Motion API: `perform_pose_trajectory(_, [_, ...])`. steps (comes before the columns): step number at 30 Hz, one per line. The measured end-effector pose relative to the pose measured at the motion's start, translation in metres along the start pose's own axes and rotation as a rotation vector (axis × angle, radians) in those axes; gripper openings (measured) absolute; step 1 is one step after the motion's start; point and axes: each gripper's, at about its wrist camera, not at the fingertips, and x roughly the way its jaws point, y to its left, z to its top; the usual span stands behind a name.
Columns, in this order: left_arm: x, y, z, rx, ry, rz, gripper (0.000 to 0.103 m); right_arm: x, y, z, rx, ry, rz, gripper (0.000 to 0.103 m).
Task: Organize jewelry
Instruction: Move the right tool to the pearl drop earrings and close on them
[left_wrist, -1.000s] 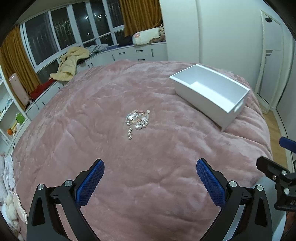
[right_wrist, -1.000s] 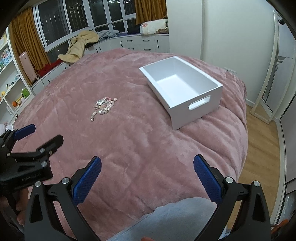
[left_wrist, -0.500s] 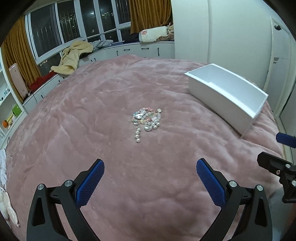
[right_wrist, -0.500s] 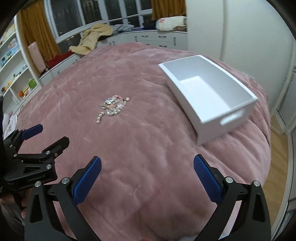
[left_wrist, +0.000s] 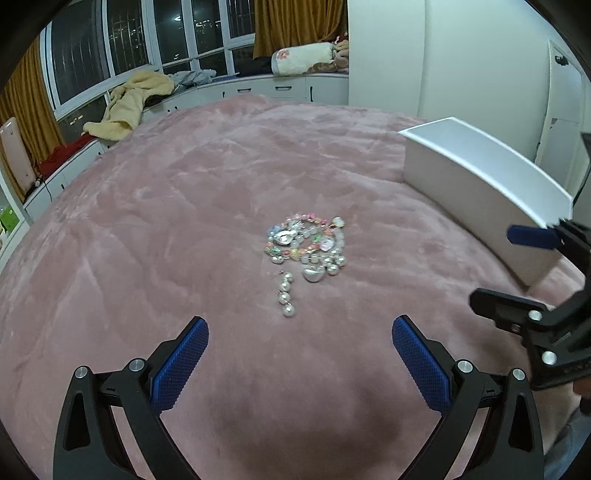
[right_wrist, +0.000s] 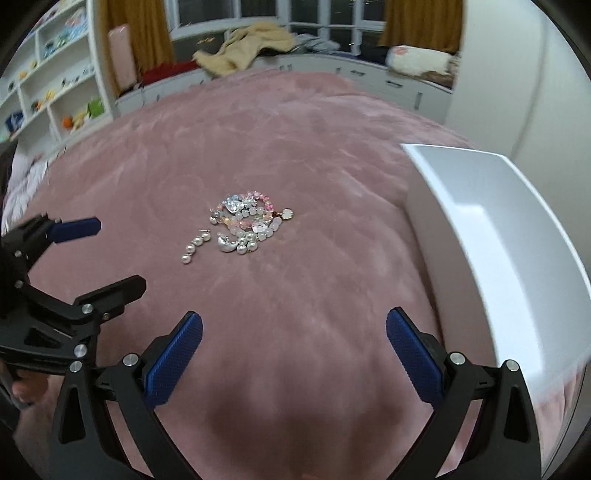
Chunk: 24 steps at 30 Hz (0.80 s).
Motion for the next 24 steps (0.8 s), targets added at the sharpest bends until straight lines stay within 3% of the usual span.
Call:
perform_pose_trajectory(5, [0.037, 0.013, 0.004, -0.035, 0.032, 0.007, 0.100, 0.040, -0.001, 0.019, -0.011, -0.020, 0.117, 0.091])
perform_pose_trajectory(9, [0.057, 0.021, 0.005, -0.052, 0.041, -0.008, 0.100, 0.065, -0.007, 0.023, -0.021, -0.028, 0.149, 0.091])
perform_pose_trajectory(14, [0.077, 0.014, 0.004, 0.012, 0.040, 0.024, 0.100, 0.090, -0.014, 0.031, 0.000, -0.018, 0.237, 0.088])
perform_pose_trajectory(19, [0.094, 0.005, 0.003, 0.047, 0.037, 0.041, 0.096, 0.113, -0.011, 0.043, 0.017, 0.018, 0.302, 0.080])
perform_pose_trajectory(21, [0.105, 0.004, 0.002, 0.044, 0.060, 0.029, 0.083, 0.122, -0.009, 0.043, 0.015, 0.031, 0.313, 0.073])
perform_pose_trajectory(24, [0.113, 0.004, -0.003, 0.029, 0.066, 0.012, 0.081, 0.129, -0.007, 0.044, -0.007, 0.032, 0.325, 0.060])
